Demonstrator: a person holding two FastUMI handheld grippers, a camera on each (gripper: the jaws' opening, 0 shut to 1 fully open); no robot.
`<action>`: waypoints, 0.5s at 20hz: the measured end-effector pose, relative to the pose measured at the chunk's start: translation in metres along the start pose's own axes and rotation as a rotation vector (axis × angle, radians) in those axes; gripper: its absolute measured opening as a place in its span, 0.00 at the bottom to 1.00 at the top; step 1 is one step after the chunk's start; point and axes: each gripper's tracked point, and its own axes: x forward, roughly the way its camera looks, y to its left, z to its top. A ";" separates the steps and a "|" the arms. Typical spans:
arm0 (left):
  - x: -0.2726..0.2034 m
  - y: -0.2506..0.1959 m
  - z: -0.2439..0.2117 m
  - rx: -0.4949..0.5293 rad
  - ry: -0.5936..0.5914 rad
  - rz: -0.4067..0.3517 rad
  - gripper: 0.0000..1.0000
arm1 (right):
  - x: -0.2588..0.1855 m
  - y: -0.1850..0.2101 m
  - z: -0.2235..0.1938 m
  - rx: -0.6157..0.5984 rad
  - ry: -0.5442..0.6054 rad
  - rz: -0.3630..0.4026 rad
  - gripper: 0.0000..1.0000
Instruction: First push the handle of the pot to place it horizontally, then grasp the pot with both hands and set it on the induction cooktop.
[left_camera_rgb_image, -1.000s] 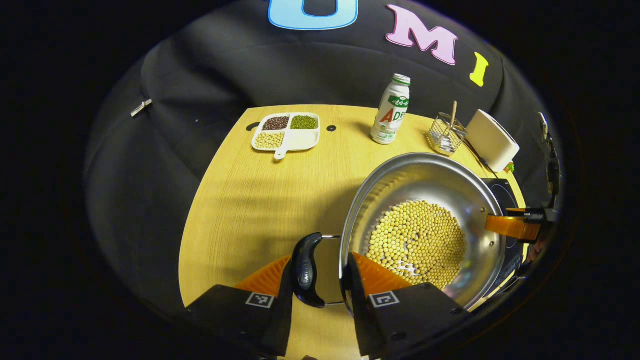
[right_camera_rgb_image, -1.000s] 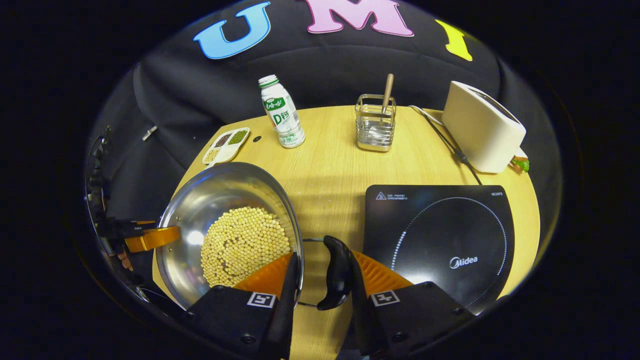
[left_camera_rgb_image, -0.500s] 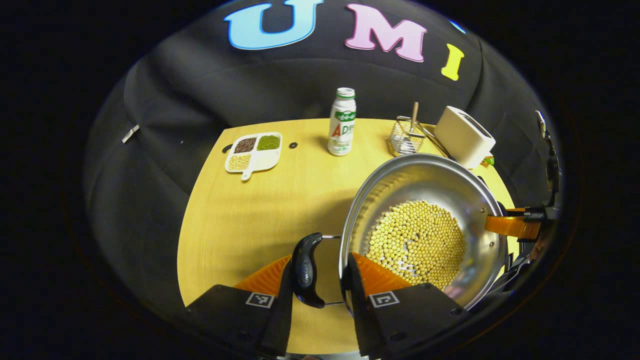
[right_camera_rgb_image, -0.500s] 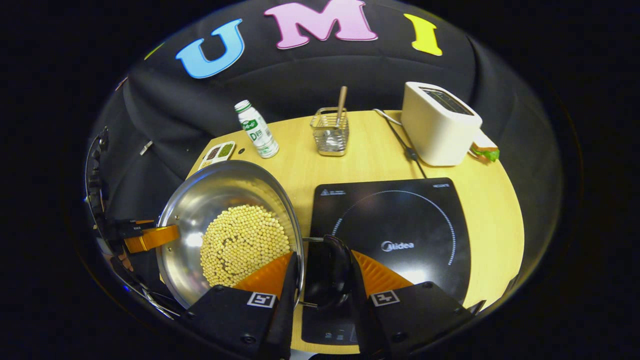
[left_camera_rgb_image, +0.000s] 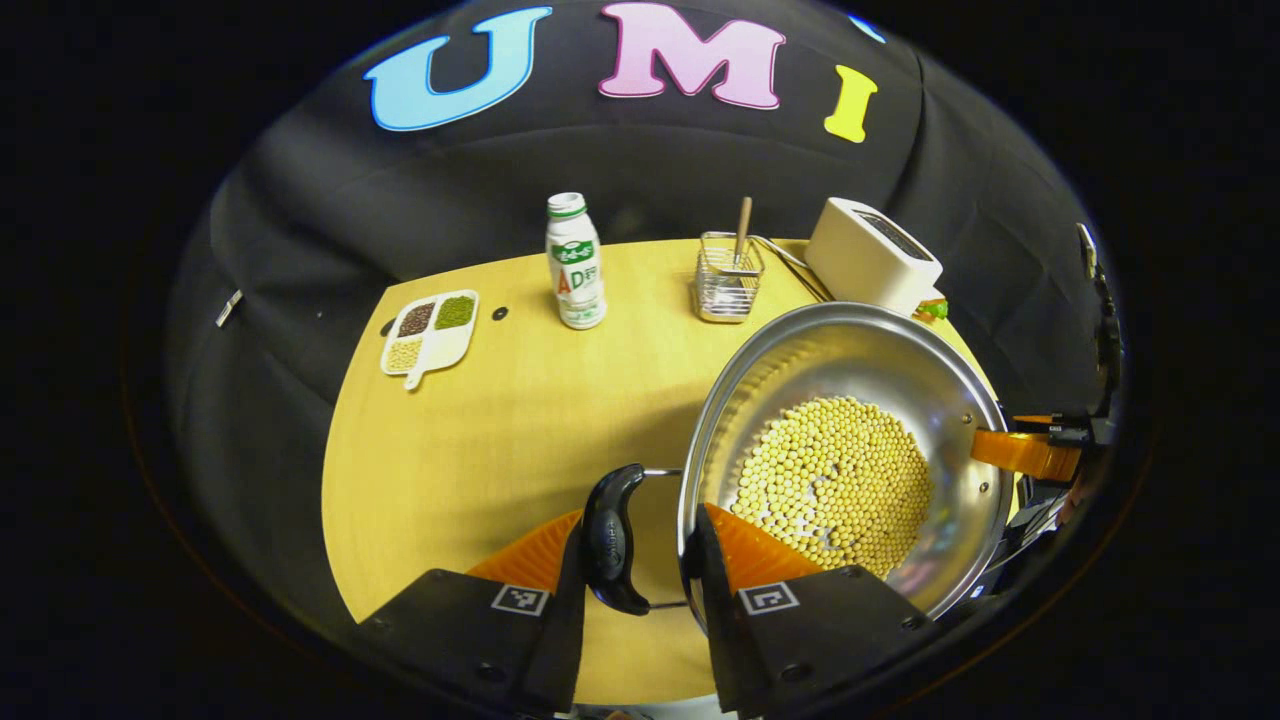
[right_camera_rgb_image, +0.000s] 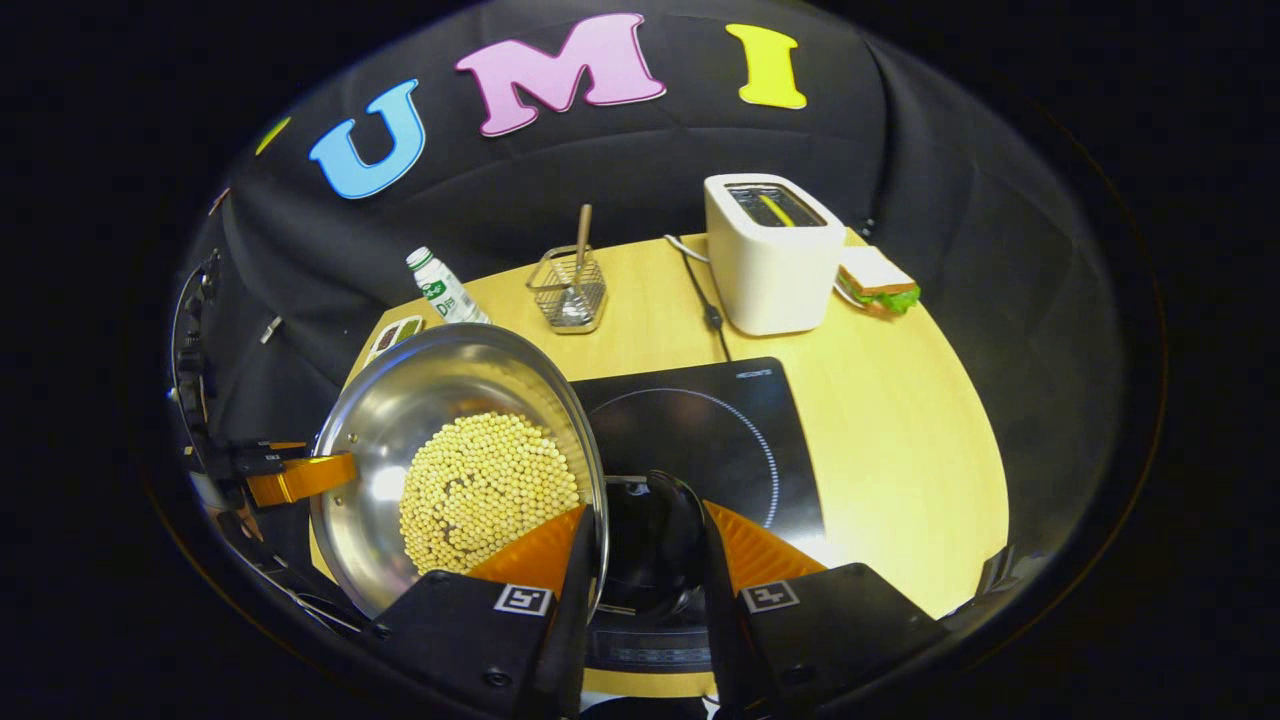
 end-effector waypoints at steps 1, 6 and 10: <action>0.001 -0.005 0.002 0.008 -0.002 -0.005 0.54 | -0.002 -0.010 0.001 0.003 -0.005 -0.003 0.54; 0.007 -0.025 0.007 0.038 0.000 -0.025 0.52 | -0.007 -0.056 0.005 0.026 -0.009 -0.024 0.54; 0.014 -0.030 0.005 0.042 0.013 -0.036 0.54 | -0.007 -0.088 0.007 0.038 -0.004 -0.036 0.54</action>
